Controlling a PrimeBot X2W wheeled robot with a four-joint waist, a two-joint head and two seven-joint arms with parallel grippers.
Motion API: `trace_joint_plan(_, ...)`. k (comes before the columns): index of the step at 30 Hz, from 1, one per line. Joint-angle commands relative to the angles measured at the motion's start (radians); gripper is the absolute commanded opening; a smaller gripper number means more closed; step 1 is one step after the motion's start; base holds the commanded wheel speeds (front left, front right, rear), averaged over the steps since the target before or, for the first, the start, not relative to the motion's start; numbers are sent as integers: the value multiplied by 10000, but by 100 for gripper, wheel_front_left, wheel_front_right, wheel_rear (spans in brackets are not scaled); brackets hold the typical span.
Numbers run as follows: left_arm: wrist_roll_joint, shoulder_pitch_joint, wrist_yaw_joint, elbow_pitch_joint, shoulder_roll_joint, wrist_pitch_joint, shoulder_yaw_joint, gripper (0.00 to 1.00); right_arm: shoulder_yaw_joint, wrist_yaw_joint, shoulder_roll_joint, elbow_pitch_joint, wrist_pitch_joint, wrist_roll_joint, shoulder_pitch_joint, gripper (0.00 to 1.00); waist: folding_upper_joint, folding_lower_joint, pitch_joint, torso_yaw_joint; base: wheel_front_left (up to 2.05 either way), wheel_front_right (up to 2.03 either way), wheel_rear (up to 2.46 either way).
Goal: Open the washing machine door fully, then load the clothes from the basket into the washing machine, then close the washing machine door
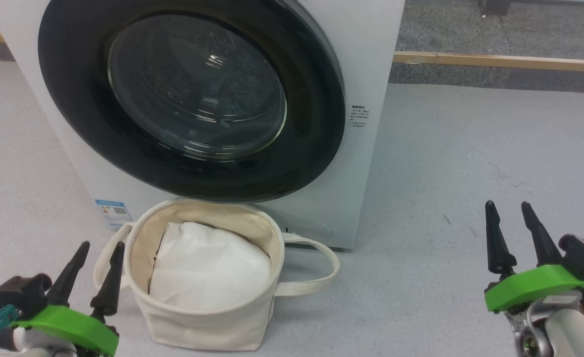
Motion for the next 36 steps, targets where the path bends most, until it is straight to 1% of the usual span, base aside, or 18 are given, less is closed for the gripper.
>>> trace_joint_plan(1,111,-618,-58,-218,331,-120,338,100,191,-4,-50,-288,-124,-50,-320,100,-1,0,22,12,0,0,0)
trace_joint_plan(13,45,-672,-58,-112,336,-120,271,100,218,-4,11,-270,-124,-13,-360,100,-1,0,56,28,0,0,0)
trace_joint_plan(14,-10,-663,-58,-94,336,-98,219,0,224,-4,12,-267,-124,-10,-363,0,-1,0,59,23,0,0,0)
trace_joint_plan(15,24,10,13,180,-35,19,-113,0,54,0,72,69,6,4,6,0,-1,0,59,26,0,0,0)
trace_joint_plan(19,12,350,15,530,-317,25,-271,0,142,0,229,506,23,19,272,0,-1,0,60,25,0,0,0)
trace_joint_plan(25,-492,363,12,417,-458,207,-104,0,8,0,303,455,219,580,279,0,-1,13,71,-30,0,0,0)
trace_joint_plan(29,-829,397,14,311,-552,323,2,0,-57,0,353,412,329,957,293,0,-1,2,97,-67,0,0,0)
trace_joint_plan(36,-1426,448,25,121,-716,523,183,0,-177,0,440,335,524,1623,310,0,-1,1,129,-130,0,0,0)
